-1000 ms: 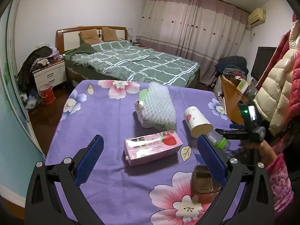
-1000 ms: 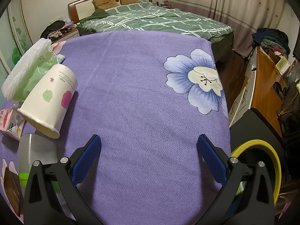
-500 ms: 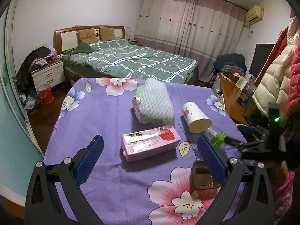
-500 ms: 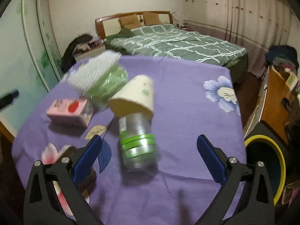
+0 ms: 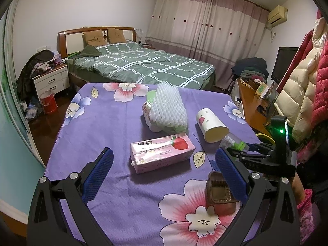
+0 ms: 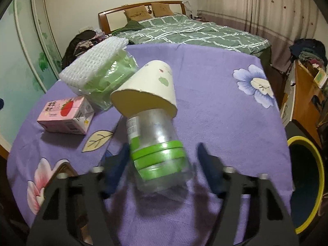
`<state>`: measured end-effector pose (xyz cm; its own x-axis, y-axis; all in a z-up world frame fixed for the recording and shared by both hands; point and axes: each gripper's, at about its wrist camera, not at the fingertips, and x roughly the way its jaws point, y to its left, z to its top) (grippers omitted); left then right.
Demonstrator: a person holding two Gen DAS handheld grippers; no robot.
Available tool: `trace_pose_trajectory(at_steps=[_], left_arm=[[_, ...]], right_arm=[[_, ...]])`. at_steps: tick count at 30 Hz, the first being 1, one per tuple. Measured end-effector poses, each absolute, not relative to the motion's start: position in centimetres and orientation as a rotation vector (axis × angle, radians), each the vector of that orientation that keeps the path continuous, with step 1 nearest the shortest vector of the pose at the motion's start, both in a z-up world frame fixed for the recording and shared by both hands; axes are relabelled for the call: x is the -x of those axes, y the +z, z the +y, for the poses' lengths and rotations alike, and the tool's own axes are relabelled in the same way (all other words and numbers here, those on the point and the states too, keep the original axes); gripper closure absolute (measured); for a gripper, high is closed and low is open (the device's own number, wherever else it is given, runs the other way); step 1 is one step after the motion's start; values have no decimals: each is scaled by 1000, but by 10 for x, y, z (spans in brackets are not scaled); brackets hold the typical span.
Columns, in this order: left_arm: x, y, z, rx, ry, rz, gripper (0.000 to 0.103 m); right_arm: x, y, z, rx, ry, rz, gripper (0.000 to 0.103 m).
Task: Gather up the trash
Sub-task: 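Close the right tool around the clear bottle with green band, then drop the bottle into the bin with the right tool while the left tool grasps the brown tray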
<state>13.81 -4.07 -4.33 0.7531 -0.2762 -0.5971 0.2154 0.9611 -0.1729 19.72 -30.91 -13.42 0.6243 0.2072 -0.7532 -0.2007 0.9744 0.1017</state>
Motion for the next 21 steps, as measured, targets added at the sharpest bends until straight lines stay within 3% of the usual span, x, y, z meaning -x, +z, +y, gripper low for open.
trace_pose_trajectory(at_steps=[10, 21], left_arm=[[-135, -46, -53, 77, -296, 676, 5], [-136, -69, -109, 25, -400, 754, 5]], right_arm=[[-168, -116, -322, -55, 215, 802, 54], [-132, -102, -402, -164, 49, 733, 54]])
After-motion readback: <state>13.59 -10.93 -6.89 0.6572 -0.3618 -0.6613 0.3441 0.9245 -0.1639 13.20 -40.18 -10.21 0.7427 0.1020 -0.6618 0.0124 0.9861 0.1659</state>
